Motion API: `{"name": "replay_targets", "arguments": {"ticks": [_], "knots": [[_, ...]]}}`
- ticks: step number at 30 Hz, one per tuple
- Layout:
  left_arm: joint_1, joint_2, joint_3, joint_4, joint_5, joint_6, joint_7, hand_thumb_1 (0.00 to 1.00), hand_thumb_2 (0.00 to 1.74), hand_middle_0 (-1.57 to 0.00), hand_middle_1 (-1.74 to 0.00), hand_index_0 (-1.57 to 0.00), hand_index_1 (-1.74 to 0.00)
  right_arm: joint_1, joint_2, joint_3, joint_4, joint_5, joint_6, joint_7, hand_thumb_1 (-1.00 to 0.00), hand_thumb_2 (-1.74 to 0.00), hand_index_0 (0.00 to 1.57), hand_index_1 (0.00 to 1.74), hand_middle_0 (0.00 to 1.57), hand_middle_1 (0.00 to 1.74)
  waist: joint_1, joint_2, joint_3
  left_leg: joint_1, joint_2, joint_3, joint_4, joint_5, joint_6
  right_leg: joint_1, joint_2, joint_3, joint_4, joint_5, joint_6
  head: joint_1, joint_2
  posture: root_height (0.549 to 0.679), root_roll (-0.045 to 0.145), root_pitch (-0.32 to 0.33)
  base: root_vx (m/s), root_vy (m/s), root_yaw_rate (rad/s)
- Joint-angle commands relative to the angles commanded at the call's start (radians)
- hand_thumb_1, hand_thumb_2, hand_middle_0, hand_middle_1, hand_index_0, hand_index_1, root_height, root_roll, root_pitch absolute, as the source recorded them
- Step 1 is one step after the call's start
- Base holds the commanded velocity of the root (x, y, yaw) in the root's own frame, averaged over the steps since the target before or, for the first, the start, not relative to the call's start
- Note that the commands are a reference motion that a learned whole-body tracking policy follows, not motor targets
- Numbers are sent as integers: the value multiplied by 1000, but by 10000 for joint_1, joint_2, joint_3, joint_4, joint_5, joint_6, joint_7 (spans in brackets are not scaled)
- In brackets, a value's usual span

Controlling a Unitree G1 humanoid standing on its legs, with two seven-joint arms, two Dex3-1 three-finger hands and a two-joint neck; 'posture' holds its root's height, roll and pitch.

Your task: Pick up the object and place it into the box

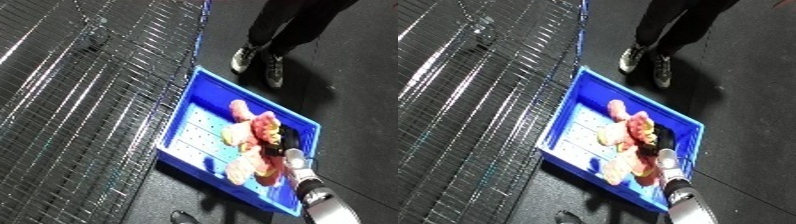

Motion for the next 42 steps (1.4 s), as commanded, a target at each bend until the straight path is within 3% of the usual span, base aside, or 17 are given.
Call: {"name": "replay_targets", "arguments": {"ticks": [2, 3, 4, 5, 14, 26, 33, 39, 42], "knots": [[67, 8, 19, -70, 31, 40, -29, 1000, 1740, -1570, -1740, -1570, -1740, 106, -123, -58, 197, 21, 3, 96, -550, -957, 864, 957, 864, 957, 19, -6, -42, 39, 3, -4, -96, 37, -3, 46, 5, -15, -85, 0, 21, 24, -77, 648, 111, -113, 25, 1, 0], [67, 8, 19, -70, 31, 40, -29, 1000, 1740, -1570, -1740, -1570, -1740, 106, -123, -58, 197, 21, 3, 96, -550, -957, 864, 957, 864, 957, 19, -6, -42, 39, 3, -4, -96, 37, -3, 46, 5, -15, -85, 0, 21, 24, -77, 648, 111, -113, 26, 0, 6], [116, 10, 14, -123, 49, 57, -55, 1000, 1740, -1570, -1740, -1570, -1740, 166, -169, -97, 291, 11, 13, 90, -450, -783, 706, 783, 706, 783, 39, -3, -79, 69, 4, -10, -164, 60, -1, 76, 5, -20, -137, 7, 35, 42, -119, 648, 111, -112, 23, -4, 10], [116, 10, 14, -123, 49, 57, -55, 1000, 1740, -1570, -1740, -1570, -1740, 166, -169, -97, 291, 11, 13, 90, -450, -783, 706, 783, 706, 783, 39, -3, -79, 69, 4, -10, -164, 60, -1, 76, 5, -20, -137, 7, 35, 42, -119, 648, 111, -112, 23, -4, 10], [264, 63, 25, -244, 125, 82, -128, 1000, 1740, -1570, -1740, -1570, -1740, 218, -264, -159, 423, -32, 38, -51, 0, 0, 0, 0, 0, 0, 201, 0, -231, 143, 20, -37, -361, 147, -1, 199, 17, -75, -288, 12, 60, -15, -295, 650, 109, -108, 18, -12, 13], [394, -49, 187, -82, 122, 94, -103, 1000, 1740, -1570, -1740, -1570, -1740, 127, 40, 365, -1145, -278, -371, -60, 0, 0, 0, 0, 0, 0, 388, -167, -288, 165, 72, -110, -487, 261, 8, 242, 123, -148, -305, 15, 71, -806, -532, 651, 105, -107, 17, -18, 17], [577, -274, 511, 124, 164, 99, 37, 1000, 1740, -1570, -1740, -1570, -1740, 216, 953, 622, -3671, -741, -873, -390, 0, 0, 0, 0, 0, 0, 449, -406, -292, 139, 150, -165, -468, 273, 22, 269, 211, -217, -250, 5, 57, -1465, -254, 652, 101, -109, 8, -22, 39], [851, -463, 711, 308, 125, 184, 136, 1000, 1740, -1570, -1740, -1570, -1740, 389, 1818, 609, -5651, -483, -1217, -462, 0, 0, 0, 0, 0, 0, 568, -634, -297, 93, 245, -206, -407, 263, 39, 264, 286, -289, -151, -14, 46, -1823, -76, 651, 97, -111, 0, -21, 38], [986, -533, 788, 349, 128, 265, 126, 1000, 1740, -1570, -1740, -1570, -1740, 517, 2091, 694, -6475, -702, -1278, -440, 0, 0, 0, 0, 0, 0, 630, -741, -287, 59, 284, -229, -357, 254, 43, 244, 318, -315, -93, -30, 41, -2048, 4, 651, 95, -113, -7, -20, 50]]}}
